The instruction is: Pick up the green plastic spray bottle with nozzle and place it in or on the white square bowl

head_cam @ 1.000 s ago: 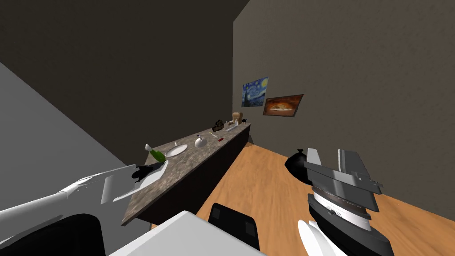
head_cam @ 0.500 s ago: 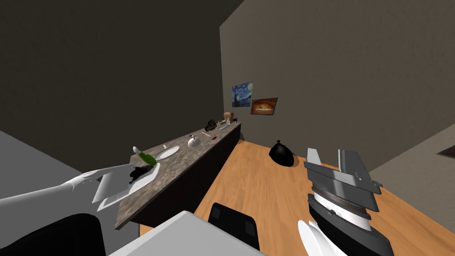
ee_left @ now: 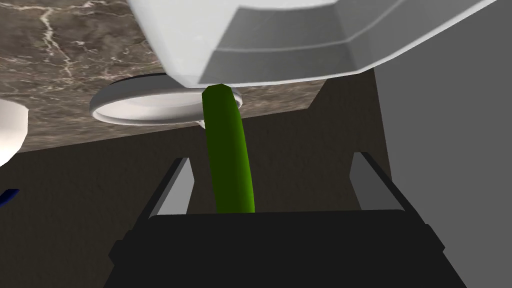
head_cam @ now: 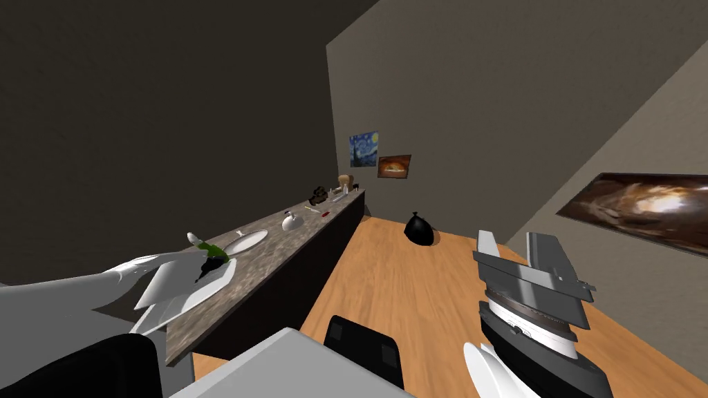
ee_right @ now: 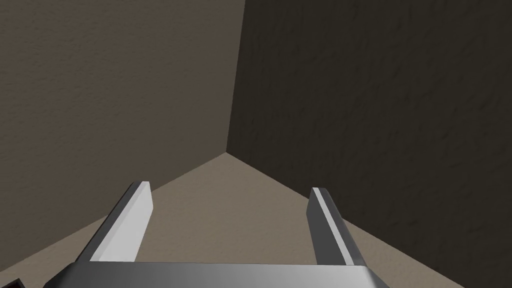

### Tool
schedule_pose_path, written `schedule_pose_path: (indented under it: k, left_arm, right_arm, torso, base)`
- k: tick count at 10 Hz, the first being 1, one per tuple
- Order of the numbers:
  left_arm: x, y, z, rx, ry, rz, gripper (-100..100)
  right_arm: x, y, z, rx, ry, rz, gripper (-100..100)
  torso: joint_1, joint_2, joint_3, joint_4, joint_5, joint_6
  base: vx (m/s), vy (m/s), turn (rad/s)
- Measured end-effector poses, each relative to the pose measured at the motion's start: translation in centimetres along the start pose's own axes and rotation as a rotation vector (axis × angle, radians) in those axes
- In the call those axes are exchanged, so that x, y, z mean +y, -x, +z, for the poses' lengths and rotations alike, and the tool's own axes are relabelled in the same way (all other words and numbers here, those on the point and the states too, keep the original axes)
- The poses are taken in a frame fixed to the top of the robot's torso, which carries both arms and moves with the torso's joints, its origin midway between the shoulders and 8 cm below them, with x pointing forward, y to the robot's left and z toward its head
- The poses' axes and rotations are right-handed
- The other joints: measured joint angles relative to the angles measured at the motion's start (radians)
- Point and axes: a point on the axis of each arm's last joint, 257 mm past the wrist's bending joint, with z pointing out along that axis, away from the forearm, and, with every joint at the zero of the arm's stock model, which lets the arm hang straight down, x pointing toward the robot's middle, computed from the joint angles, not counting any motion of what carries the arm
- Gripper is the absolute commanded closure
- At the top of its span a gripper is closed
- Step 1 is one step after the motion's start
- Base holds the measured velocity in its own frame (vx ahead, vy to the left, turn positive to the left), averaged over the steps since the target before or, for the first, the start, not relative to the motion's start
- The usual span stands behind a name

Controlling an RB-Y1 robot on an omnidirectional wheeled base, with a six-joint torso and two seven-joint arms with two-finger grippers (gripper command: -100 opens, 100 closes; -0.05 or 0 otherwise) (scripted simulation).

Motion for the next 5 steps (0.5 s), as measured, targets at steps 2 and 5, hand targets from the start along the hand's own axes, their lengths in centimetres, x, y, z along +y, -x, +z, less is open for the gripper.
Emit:
schedule_pose_path:
  k: [2, 5]
  left_arm:
    - [1.0, 1.5, 0.5, -0.027, 0.027, -0.036, -100]
    - [5.1, 5.3, 0.7, -0.098, 0.152, -0.072, -100]
  right_arm:
    - [0.0, 0.0, 0.0, 0.000, 0.000, 0.000, 0]
    - [0.0, 0.0, 0.0, 0.000, 0.000, 0.000, 0]
  torso:
    - [0.004, -0.007, -0.004, -0.001, 0.001, -0.002]
    - [0.002, -0.002, -0.001, 0.000, 0.000, -0.001]
  base:
    - [-0.143, -0.053, -0.214]
    - [-0.139, -0.039, -0.267]
